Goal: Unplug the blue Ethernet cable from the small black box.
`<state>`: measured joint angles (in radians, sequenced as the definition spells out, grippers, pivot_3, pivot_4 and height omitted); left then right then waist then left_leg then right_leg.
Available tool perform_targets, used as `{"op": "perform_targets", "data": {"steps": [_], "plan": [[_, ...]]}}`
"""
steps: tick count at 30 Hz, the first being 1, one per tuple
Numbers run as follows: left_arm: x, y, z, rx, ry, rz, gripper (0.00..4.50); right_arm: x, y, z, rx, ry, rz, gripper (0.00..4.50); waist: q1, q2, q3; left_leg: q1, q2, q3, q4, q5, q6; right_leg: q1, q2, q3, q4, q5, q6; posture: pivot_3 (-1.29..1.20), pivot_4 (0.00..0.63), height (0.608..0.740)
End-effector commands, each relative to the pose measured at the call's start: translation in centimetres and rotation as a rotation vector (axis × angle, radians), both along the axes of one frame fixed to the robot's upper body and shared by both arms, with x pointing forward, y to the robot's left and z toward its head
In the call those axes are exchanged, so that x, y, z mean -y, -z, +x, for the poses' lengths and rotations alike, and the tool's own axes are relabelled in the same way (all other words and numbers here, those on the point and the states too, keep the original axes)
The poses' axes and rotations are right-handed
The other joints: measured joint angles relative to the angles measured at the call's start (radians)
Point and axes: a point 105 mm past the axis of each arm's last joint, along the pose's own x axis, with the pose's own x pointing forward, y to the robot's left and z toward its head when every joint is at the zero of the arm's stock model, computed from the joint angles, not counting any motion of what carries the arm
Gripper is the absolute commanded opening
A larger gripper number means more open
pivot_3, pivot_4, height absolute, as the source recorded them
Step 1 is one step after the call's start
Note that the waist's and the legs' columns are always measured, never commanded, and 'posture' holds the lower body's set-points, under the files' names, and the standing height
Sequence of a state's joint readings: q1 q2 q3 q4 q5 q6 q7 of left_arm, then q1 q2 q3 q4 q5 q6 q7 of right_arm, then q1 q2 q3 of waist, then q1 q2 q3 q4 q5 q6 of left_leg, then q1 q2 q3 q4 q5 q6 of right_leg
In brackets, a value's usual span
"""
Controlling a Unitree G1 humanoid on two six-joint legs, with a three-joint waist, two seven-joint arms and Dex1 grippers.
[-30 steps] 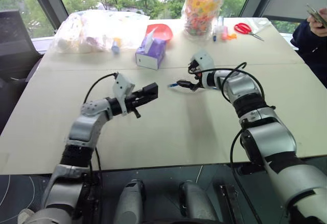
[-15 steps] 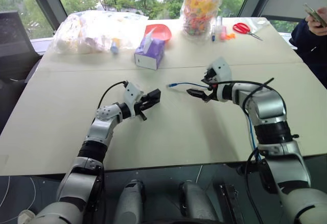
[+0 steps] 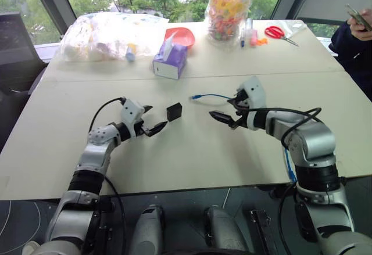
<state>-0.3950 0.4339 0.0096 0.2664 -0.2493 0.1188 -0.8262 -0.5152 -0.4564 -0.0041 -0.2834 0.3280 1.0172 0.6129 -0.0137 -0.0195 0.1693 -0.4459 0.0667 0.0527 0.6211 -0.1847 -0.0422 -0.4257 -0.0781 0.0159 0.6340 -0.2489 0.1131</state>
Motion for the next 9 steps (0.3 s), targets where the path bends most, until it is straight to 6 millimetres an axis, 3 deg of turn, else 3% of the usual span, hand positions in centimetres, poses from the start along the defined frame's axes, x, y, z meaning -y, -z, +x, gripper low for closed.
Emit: {"op": "perform_targets", "data": {"steps": [1,4,9], "plan": [[-0.3,-3.2,-1.0,0.049,0.007,-0.038,4.45,-0.7,-1.5,-1.0,0.076,-0.070,0.008,4.50,0.003,0.000,0.000,0.000,0.000,0.000,0.000,0.000,0.000,0.000,0.000,0.000,0.000,-0.001,-0.001,0.00,0.150,0.735],[-0.4,-3.7,-1.6,0.043,-0.005,-0.038,4.45,-0.6,-1.6,-1.3,0.082,-0.093,0.010,4.50,0.003,0.000,0.000,0.000,0.000,0.000,0.002,0.000,0.000,0.001,0.000,0.000,0.000,-0.001,-0.003,0.00,0.150,0.735],[-0.7,-4.6,-4.8,0.001,0.031,-0.050,4.45,-0.1,-1.7,-2.9,0.072,-0.140,0.033,4.50,-0.002,0.000,0.000,0.001,0.000,0.000,0.002,0.000,0.000,0.002,-0.001,0.000,-0.001,-0.002,-0.003,0.00,0.150,0.735]]}}
